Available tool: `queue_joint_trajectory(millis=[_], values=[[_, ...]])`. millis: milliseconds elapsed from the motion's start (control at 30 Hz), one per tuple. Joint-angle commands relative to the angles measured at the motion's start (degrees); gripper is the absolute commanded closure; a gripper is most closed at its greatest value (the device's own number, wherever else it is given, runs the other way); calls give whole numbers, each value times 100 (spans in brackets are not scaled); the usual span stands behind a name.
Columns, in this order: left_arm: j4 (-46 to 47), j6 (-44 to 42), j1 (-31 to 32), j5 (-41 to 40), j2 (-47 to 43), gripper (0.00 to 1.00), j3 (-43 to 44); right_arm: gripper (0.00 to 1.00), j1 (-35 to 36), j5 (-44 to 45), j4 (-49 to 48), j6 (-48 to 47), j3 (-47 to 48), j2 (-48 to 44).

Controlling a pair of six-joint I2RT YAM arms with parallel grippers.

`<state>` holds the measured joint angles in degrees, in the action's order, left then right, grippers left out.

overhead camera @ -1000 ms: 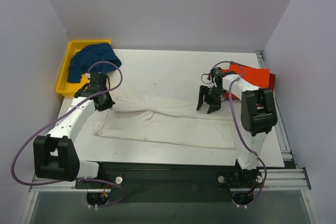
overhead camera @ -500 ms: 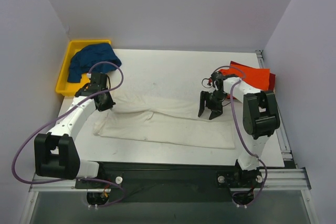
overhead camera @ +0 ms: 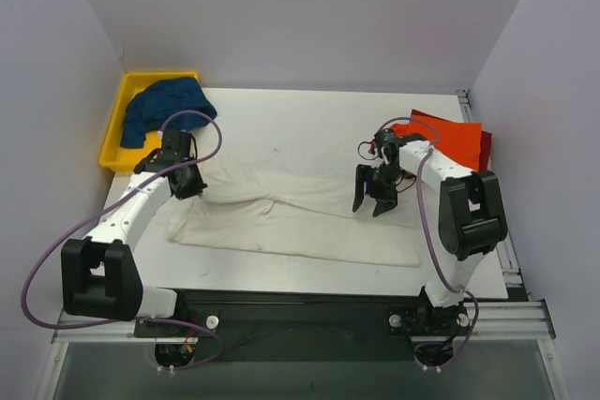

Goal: Fold and stack the t-shirts
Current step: Fold the other side of the tshirt into a rectangle

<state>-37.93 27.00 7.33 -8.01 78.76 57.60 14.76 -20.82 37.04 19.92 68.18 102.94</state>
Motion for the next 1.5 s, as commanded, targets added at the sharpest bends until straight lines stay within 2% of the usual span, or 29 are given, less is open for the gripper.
queue_joint_trajectory(millis=[0, 133, 267, 700, 933, 1133, 1467], values=[[163, -195, -39, 247, -194, 100, -30, 42, 132, 69, 357, 187, 606, -301], [190, -292, 66, 607, -300, 100, -161, 42, 325, -10, 418, 336, 1344, -64], [23, -213, 146, 590, -466, 100, -320, 42, 606, -54, 410, 477, 1987, 331], [-417, 428, 312, 801, -994, 100, -1040, 41, 1854, -959, 234, 794, 5018, 2624], [-523, 683, 427, 801, -1319, 100, -1366, 39, 2285, -1688, -801, 1083, 5363, 3259], [-513, 920, 602, 801, -1320, 100, -1480, 40, 2408, -2075, -1294, 1259, 5863, 3830], [-628, 1316, 998, 854, -1600, 100, -1691, 43, 2531, -2101, -1489, 1163, 6347, 4516]])
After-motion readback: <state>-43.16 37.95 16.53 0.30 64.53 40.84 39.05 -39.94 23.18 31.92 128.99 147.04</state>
